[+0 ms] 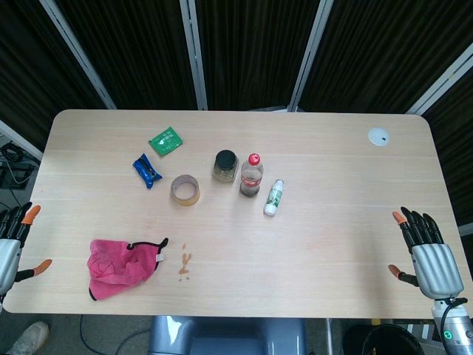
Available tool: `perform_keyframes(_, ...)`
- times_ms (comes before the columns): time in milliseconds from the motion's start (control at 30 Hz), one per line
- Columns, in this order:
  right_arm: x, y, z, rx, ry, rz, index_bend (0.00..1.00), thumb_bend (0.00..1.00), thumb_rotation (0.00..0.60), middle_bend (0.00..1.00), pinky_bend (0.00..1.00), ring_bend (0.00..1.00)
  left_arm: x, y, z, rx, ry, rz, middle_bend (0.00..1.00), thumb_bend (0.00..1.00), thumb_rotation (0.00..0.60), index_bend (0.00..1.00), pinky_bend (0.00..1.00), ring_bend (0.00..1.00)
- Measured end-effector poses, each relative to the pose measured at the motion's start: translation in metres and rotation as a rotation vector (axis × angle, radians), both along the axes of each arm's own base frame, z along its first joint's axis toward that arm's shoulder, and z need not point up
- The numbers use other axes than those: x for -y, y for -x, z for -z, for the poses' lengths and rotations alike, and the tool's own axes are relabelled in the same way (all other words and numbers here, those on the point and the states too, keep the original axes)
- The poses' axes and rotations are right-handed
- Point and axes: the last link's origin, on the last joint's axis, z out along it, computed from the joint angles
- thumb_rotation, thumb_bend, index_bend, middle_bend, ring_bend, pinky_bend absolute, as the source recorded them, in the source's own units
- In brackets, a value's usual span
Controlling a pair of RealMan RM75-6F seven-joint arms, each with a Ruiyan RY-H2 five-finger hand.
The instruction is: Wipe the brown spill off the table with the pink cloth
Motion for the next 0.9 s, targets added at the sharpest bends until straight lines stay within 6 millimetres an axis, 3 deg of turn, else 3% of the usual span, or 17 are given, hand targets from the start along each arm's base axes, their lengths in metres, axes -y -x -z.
perform_keyframes(900,-0.0004,0.0022,-0.0017,0.003,-0.008,0.02,0.0,0.02,0.6,0.0,0.03,0.0,0.0031,0.0002,0.0092,-0.042,0.105,-0.033,0.0,0.0,0.6,0.0,0.0,0.0)
